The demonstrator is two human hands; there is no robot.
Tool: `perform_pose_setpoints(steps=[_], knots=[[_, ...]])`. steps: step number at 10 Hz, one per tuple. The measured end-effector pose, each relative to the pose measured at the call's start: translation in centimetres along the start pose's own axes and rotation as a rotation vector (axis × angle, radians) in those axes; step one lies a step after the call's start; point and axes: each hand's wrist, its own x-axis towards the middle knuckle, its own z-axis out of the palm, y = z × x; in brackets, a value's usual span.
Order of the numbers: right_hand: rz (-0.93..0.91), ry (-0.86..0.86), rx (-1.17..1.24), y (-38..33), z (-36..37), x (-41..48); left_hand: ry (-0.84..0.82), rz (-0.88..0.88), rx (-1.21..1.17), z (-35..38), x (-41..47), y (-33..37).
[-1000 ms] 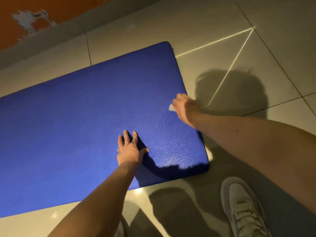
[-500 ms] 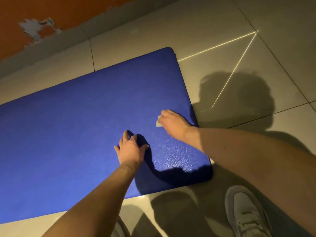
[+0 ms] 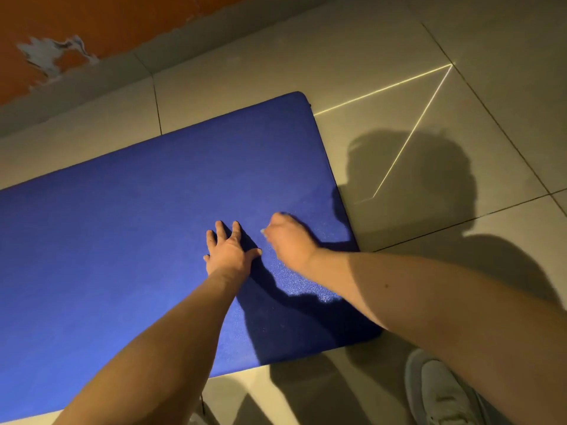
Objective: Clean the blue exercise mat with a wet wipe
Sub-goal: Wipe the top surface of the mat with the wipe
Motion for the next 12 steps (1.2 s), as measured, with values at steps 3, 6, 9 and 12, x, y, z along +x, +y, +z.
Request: perform_pose_setpoints(steps=[3, 6, 9, 12], knots=[[0.138, 0.212, -0.194, 9.2, -7.7, 3.8, -0.030, -0.003, 0.034, -0.2, 0.1, 0.0], [0.065, 0.114, -0.046, 3.9, -2.0, 4.4, -0.011, -0.006, 0.067, 0.0, 0.0, 0.2], [-0.081, 0.035, -0.362, 8.5, -7.9, 6.0, -0.006, 0.016, 0.063, 0.1, 0.2, -0.2], [0.243, 0.231, -0.048, 4.8, -4.6, 6.3, 0.076, 0.046, 0.057, -1.0, 1.0, 0.0]])
